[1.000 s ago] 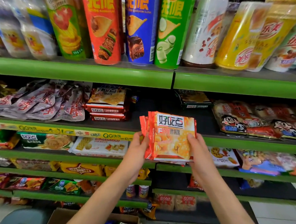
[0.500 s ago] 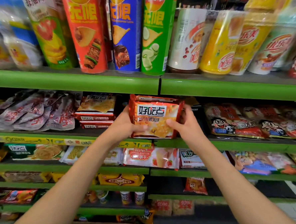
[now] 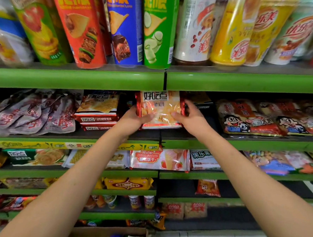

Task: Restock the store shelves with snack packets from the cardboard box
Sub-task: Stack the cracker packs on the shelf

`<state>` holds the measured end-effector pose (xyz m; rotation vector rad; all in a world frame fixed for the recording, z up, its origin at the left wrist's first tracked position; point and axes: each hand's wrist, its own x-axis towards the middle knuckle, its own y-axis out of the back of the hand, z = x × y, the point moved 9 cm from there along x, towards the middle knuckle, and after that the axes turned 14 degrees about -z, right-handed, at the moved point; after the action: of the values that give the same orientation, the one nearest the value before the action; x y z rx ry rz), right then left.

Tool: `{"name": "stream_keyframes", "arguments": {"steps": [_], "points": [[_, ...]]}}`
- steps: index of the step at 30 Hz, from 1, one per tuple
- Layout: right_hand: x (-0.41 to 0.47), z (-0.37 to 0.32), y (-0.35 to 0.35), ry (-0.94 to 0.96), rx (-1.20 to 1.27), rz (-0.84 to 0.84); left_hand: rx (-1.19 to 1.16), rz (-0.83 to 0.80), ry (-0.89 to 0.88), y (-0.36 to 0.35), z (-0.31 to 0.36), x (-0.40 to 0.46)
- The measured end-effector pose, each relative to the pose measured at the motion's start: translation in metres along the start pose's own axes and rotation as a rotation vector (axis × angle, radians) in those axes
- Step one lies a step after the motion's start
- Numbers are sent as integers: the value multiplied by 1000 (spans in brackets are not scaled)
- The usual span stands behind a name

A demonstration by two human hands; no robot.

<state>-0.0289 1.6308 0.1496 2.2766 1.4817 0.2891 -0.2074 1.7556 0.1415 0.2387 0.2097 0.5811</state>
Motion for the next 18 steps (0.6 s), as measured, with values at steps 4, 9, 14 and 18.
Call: {"name": "stream_keyframes", "arguments": {"steps": [4, 9, 14, 18], "points": [[20, 0, 2, -143, 24, 33, -54, 204, 80, 11, 5, 16], [11, 9, -5, -107, -27, -46, -55, 234, 82, 12, -3, 17], [2, 13, 0, -53, -226, 1, 136, 305, 11, 14, -13, -7], [1, 11, -4, -9, -202, 54, 167, 267, 14, 4, -17, -8]]}}
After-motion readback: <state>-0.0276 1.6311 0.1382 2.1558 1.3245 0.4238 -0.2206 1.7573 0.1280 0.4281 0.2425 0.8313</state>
